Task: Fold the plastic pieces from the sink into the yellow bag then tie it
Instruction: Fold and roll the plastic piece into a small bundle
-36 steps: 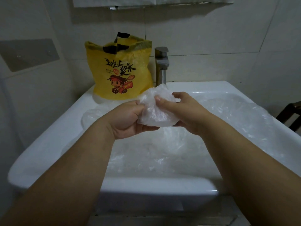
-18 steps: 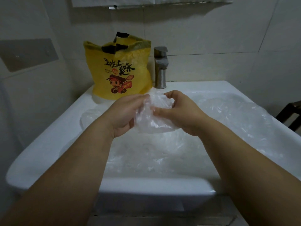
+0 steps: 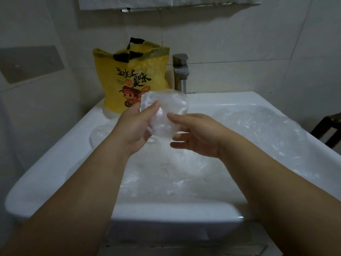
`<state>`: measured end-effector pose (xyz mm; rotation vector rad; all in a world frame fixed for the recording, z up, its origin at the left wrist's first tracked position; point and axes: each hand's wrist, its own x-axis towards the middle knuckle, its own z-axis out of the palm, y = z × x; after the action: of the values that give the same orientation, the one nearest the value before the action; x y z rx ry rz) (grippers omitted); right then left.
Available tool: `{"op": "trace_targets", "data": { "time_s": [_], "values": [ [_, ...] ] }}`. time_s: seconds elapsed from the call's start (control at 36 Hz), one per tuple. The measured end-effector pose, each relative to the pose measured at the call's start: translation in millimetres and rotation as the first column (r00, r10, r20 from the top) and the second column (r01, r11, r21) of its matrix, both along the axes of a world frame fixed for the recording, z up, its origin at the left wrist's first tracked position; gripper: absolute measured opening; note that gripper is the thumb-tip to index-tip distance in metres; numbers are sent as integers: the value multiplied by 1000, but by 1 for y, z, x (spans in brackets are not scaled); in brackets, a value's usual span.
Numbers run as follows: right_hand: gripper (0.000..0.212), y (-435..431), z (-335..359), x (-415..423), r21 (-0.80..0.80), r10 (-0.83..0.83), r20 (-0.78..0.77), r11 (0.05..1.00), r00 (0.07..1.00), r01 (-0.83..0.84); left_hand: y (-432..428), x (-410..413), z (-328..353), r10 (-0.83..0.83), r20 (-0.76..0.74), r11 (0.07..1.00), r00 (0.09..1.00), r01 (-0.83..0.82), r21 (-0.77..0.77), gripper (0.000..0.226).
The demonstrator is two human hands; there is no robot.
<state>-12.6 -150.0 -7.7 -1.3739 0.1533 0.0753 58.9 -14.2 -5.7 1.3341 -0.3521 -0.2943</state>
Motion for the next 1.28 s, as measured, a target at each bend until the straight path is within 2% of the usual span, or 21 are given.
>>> {"op": "trace_targets", "data": {
  "time_s": [0.03, 0.08, 0.14, 0.22, 0.33, 0.67, 0.75, 0.86, 1.0, 1.14, 1.19, 1.28],
  "values": [
    [43, 0, -1, 1, 37, -42, 23, 998, 999, 41, -1, -1, -1, -7, 4, 1000, 1000, 7, 0, 19],
    [23, -3, 0, 2, 117, -134, 65, 985, 989, 126, -2, -2, -1, -35, -3, 999, 999, 35, -20, 20],
    [17, -10, 4, 1, 157, -177, 94, 974, 980, 161, -1, -1, 0, -60, -11, 998, 998, 59, -34, 17],
    [14, -17, 7, -1, 113, -149, 107, 984, 983, 137, 4, 1, 1, -104, 10, 995, 994, 104, 0, 14],
    [14, -20, 6, -3, 60, -107, 129, 993, 986, 100, 8, 0, 2, -119, 50, 993, 992, 118, 27, 15],
    [27, -30, 10, -6, 60, -78, 194, 996, 978, 68, 13, 2, 3, -162, 1, 985, 987, 162, 51, 21],
    [33, -30, 11, -6, 59, -97, 203, 994, 974, 87, 13, 1, 5, -172, -18, 985, 985, 172, 25, 20],
    [46, -32, 11, -4, 71, -151, 219, 988, 964, 138, 16, -2, 5, -222, -24, 971, 975, 223, 89, 20],
    [35, -34, 13, -7, 52, -112, 166, 993, 980, 105, 17, -5, 9, -236, -28, 971, 971, 237, 22, 26],
    [29, -33, 15, -9, 103, -58, 153, 994, 987, 42, 14, -5, 8, -190, 20, 981, 982, 189, 48, 31],
    [24, -29, 17, -11, 177, 21, 152, 983, 988, -48, 13, -5, 7, -153, 66, 985, 986, 147, 88, 33],
    [27, -25, 16, -12, 201, 39, 121, 977, 992, -63, 11, -5, 4, -122, 179, 976, 976, 86, 198, 38]
  ]
}}
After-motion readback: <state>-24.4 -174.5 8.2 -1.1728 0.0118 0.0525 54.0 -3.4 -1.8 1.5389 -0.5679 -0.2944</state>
